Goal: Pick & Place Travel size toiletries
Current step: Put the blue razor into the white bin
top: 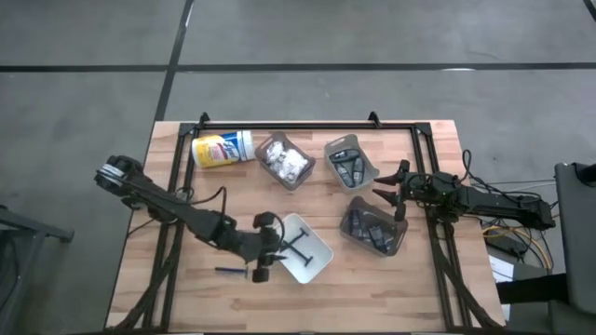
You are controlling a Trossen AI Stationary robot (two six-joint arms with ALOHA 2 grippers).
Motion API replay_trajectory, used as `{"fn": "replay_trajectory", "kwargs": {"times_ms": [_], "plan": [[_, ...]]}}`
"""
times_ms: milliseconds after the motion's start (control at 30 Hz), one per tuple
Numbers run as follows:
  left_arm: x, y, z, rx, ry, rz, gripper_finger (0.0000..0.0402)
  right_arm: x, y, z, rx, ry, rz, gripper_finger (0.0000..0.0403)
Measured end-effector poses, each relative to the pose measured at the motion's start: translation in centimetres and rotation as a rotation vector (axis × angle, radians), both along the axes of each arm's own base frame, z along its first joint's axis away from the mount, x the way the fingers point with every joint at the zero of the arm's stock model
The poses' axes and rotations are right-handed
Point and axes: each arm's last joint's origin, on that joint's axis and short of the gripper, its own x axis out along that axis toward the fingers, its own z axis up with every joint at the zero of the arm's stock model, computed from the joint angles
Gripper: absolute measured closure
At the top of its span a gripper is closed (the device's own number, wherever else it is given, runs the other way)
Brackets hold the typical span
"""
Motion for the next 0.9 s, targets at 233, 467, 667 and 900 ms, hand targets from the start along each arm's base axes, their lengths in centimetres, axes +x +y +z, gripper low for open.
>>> {"fn": "replay_trajectory", "kwargs": {"times_ms": [233, 467, 667, 900], "plan": [[-2.1, -2.1, -1.0, -0.117, 0.165, 0.029, 0.0276, 0.0, 0.0, 0.0, 0.000, 0.000, 0.000, 0.0262], [-4.3, -4.0, -1.8, -0.208, 0.300, 0.080, 0.0276, 0.0, 0.0, 0.0, 0.000, 0.000, 0.000, 0.0284], [-5.7, -5.0, -2.2, -0.229, 0.377, 0.116, 0.0276, 0.0, 0.0, 0.0, -0.003, 0.001, 0.001, 0.0302], [-7.1, -5.2, -2.7, -0.205, 0.471, 0.161, 0.0278, 0.0, 0.0, 0.0, -0.003, 0.001, 0.001, 0.0326]]}}
